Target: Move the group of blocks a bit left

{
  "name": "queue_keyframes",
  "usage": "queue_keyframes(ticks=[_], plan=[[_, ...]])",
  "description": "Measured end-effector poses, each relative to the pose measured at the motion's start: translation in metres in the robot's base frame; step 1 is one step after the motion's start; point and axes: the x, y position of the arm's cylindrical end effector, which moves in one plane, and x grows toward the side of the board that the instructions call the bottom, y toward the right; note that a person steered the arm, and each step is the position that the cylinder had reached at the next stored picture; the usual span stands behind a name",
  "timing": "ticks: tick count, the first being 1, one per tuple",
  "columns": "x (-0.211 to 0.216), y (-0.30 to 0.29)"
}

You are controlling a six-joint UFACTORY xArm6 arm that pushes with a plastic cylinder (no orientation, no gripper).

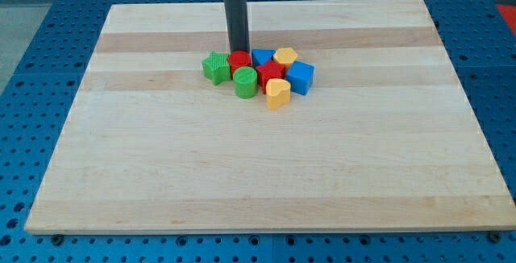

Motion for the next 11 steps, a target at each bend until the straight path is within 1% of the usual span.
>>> queue_keyframes(ticks=[1,2,3,4,5,6,7,8,9,10,11], plan=[[-0.022,-0.011],[-0.02,-0.055],[0.006,-0.105],[0.02,-0.115],[-0.038,-0.097],[-0.092,-0.037],[-0.087,0.04],[-0.046,0.113],[-0.002,0.168],[0.036,0.184],[0.058,0.175]])
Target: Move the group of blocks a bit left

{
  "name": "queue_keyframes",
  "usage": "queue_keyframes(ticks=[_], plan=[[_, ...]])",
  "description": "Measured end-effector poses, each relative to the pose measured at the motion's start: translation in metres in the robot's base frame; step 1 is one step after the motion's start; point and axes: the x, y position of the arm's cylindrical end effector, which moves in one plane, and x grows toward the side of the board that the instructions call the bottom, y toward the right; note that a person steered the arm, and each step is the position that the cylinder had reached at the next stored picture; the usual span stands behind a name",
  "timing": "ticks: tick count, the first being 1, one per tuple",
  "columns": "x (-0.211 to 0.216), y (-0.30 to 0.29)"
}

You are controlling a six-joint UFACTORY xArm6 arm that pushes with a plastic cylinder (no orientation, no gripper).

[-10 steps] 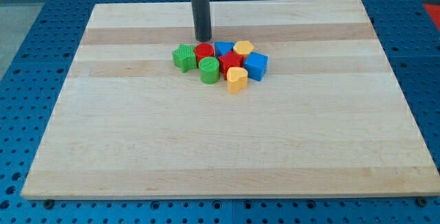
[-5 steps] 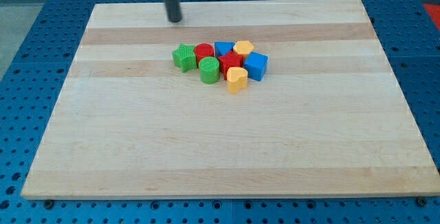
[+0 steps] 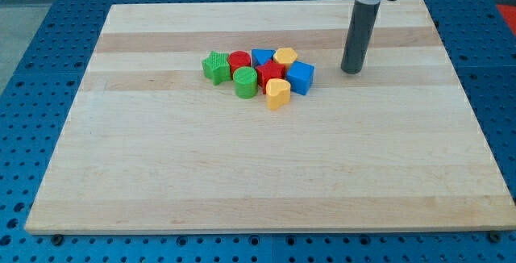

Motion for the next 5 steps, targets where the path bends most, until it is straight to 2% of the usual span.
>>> queue_keyframes(ticks=[2,4,5], plan=[[0.033,-0.059],[0.013,-0.136],[0.006,-0.146]])
